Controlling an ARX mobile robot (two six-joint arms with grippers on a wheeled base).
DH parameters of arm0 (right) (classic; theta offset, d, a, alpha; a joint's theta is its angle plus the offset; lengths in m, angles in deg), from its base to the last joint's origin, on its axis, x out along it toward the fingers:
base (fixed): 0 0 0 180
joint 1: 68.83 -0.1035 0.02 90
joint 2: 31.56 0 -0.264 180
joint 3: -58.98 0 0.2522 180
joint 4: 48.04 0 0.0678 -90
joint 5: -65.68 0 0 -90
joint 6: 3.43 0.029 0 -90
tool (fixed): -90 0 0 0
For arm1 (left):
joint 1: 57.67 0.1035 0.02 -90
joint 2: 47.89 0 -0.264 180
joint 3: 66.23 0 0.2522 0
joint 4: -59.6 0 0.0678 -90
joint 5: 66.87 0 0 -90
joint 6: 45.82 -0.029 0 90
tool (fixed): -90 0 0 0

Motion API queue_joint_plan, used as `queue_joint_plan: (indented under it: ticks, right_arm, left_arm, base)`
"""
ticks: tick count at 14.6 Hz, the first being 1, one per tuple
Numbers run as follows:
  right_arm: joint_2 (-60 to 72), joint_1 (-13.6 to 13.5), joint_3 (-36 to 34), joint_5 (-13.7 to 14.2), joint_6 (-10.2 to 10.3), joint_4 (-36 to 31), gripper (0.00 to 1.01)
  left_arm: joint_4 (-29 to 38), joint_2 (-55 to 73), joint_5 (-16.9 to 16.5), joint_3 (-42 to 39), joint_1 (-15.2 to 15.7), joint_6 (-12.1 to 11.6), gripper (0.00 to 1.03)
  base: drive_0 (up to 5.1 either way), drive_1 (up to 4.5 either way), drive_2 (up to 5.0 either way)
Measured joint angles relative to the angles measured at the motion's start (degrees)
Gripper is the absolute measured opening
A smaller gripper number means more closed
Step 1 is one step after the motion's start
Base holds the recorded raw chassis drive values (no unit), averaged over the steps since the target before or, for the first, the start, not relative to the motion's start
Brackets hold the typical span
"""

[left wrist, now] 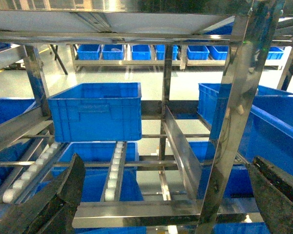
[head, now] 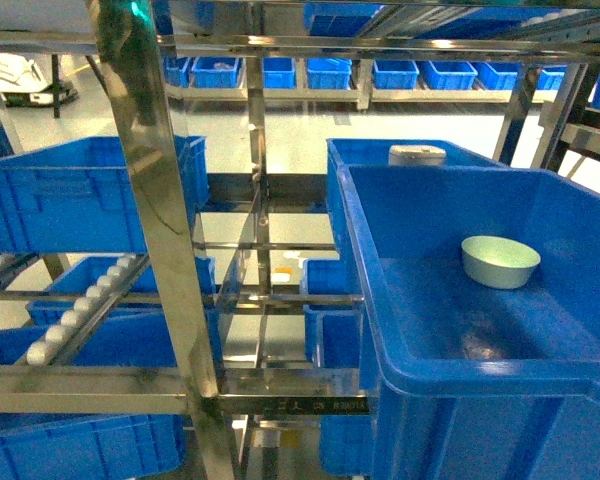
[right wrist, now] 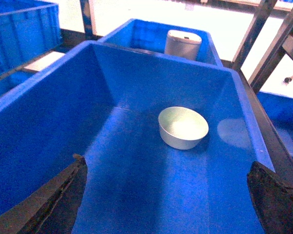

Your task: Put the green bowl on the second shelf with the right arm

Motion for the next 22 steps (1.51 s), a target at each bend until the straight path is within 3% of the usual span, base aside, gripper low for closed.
queue_joint_plan:
  ticks: [3,6,8,11,12,13,14,15,16,18,19,20,22]
  right_arm:
    - [-12.66,-0.02,-5.77,-1.25,0.33,5.75,0.98]
    - [-31.89,1.62,-10.08,-2.08,3.13,17.57,0.98]
    - [-44.68,5.79,-11.19,-6.43,3.74,28.20,0.98]
    - [-56.89,16.50,-9.03,-17.11,3.45,42.21,0.98]
    - [-58.27,19.26,-7.96,-19.45,3.28,44.22,0.98]
    - [-59.63,19.67,-7.78,-19.58,3.30,45.09,0.98]
    - [-60.39,16.92,-7.93,-18.49,3.28,43.41,0.98]
    - [-59.60,13.66,-8.04,-15.04,3.30,40.37,0.98]
    - [-58.60,12.13,-8.20,-12.50,3.34,38.64,0.98]
    - [-58.38,12.28,-8.57,-11.65,3.39,38.84,0.98]
    - [-59.71,10.56,-10.56,-6.82,5.01,32.89,0.92]
    - [-62.75,7.28,-14.49,-0.55,7.28,28.70,0.79]
    - [-66.23,3.65,-20.65,5.84,8.96,27.34,0.53]
  left_arm:
    - [0.00,0.00,0.00,0.00,0.00,0.00,0.98]
    - [0.00,0.00,0.00,0.00,0.00,0.00,0.98]
    - [0.00,0.00,0.00,0.00,0.00,0.00,0.98]
    - [0.00,0.00,0.00,0.00,0.00,0.00,0.98]
    - [0.00,0.00,0.00,0.00,0.00,0.00,0.98]
    - [0.00,0.00,0.00,0.00,0.00,0.00,0.98]
    - [0.02,0.00,0.00,0.00,0.00,0.00,0.98]
    - [0.02,0.00,0.00,0.00,0.00,0.00,0.98]
    - [0.00,0.00,0.02,0.00,0.00,0.00,0.98]
    - [0.00,0.00,-0.02,0.00,0.00,-0.02,0.98]
    - [0.02,0.00,0.00,0.00,0.00,0.00,0.98]
    - [0.00,0.00,0.09,0.00,0.00,0.00,0.98]
    - [0.02,0.00,0.00,0.00,0.00,-0.02,0.98]
  base:
    - [0.0,0.00,0.0]
    - [0.0,0.00,0.0]
    - [0.0,0.00,0.0]
    - [0.0,0.00,0.0]
    - [0.0,0.00,0.0]
    - [0.0,0.00,0.0]
    - [0.0,0.00,0.0]
    - [0.0,0.00,0.0]
    - [0.0,0.00,0.0]
    - [0.0,0.00,0.0]
    - [0.0,0.00,0.0]
    - [0.0,0.00,0.0]
    - [0.0,0.00,0.0]
